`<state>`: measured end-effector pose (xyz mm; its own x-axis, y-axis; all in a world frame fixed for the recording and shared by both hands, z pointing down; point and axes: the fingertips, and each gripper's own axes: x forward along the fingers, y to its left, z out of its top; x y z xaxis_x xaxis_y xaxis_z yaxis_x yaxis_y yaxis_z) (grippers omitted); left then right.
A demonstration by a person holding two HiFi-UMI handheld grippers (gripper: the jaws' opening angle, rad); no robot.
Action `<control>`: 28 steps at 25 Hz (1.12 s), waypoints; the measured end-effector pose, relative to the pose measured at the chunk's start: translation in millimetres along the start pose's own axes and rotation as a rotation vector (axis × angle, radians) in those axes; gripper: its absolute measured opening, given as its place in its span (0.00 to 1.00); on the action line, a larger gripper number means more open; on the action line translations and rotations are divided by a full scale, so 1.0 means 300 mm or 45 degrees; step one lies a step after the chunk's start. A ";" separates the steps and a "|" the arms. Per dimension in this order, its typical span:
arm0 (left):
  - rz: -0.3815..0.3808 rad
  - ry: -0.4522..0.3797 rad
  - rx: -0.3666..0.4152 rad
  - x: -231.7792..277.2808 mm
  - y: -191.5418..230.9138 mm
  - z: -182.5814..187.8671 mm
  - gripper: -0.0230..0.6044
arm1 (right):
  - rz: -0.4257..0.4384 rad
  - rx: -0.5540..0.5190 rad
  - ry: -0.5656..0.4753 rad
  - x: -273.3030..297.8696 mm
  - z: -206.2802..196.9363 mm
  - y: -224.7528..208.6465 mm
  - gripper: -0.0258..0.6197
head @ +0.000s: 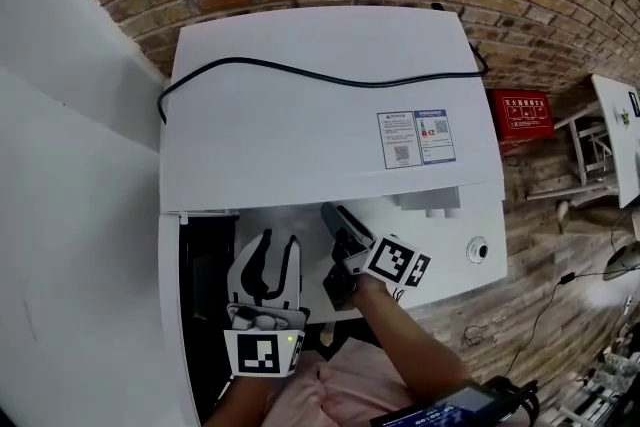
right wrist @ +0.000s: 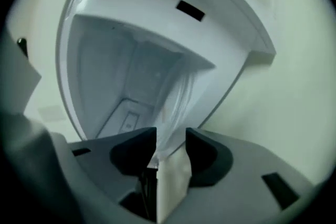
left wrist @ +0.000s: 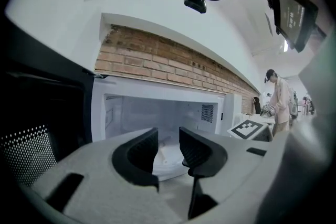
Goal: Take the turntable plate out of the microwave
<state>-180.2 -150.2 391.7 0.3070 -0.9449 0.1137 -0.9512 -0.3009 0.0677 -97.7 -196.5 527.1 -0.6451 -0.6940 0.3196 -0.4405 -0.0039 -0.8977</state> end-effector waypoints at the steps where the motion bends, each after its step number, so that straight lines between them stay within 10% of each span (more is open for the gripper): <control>1: -0.002 0.005 -0.002 -0.001 0.001 -0.005 0.25 | 0.015 0.081 -0.014 0.012 0.008 -0.007 0.32; 16: -0.021 0.019 0.016 -0.005 -0.018 -0.014 0.25 | 0.069 0.324 -0.088 -0.010 0.007 -0.017 0.09; 25: -0.056 0.007 -0.001 -0.001 -0.049 -0.009 0.25 | 0.106 0.293 -0.078 -0.077 -0.031 -0.028 0.10; 28: -0.055 0.007 0.000 -0.004 -0.049 -0.008 0.25 | 0.135 0.323 -0.074 -0.071 -0.038 -0.040 0.26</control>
<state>-166.6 -144.3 393.0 0.3478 -0.9303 0.1162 -0.9371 -0.3413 0.0727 -85.7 -173.3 534.6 -0.6391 -0.7404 0.2081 -0.1969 -0.1040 -0.9749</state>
